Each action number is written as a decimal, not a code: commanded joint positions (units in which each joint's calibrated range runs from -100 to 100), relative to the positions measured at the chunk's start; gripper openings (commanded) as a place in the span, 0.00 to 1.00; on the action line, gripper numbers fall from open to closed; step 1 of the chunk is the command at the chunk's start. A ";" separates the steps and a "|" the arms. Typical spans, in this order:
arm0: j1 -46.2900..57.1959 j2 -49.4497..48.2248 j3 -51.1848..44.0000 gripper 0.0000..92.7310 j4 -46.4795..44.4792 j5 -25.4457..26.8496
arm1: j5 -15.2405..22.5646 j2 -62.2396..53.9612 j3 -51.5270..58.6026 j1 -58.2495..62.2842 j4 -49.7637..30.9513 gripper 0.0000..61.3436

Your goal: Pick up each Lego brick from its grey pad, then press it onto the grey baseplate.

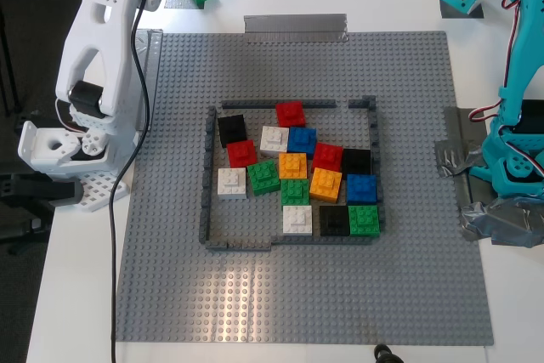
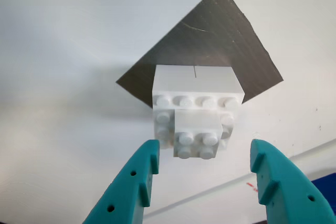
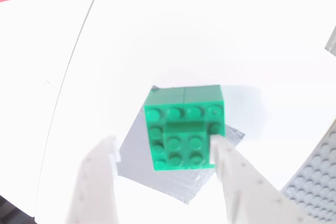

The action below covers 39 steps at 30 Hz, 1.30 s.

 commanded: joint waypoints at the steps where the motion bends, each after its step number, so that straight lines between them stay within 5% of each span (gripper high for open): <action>1: 0.60 -0.63 -1.47 0.16 -0.31 -0.25 | 0.18 -1.01 -4.59 -0.46 0.29 0.28; 4: 0.60 -0.63 -1.47 0.11 -0.31 -0.98 | 0.09 -0.83 -4.86 -0.25 0.37 0.11; 14: 0.31 -0.54 -1.38 0.09 0.18 -1.57 | -0.11 3.37 -14.25 -0.68 5.58 0.00; 23: 0.60 -1.40 -1.47 0.00 0.42 -1.62 | -3.33 -10.53 -7.75 1.13 8.26 0.00; 32: 0.09 -8.36 -1.11 0.00 7.83 -4.16 | -9.05 -31.56 14.74 6.14 5.41 0.00; 39: -1.36 -16.17 0.43 0.00 7.83 -5.67 | -21.70 -48.13 38.76 15.06 4.03 0.00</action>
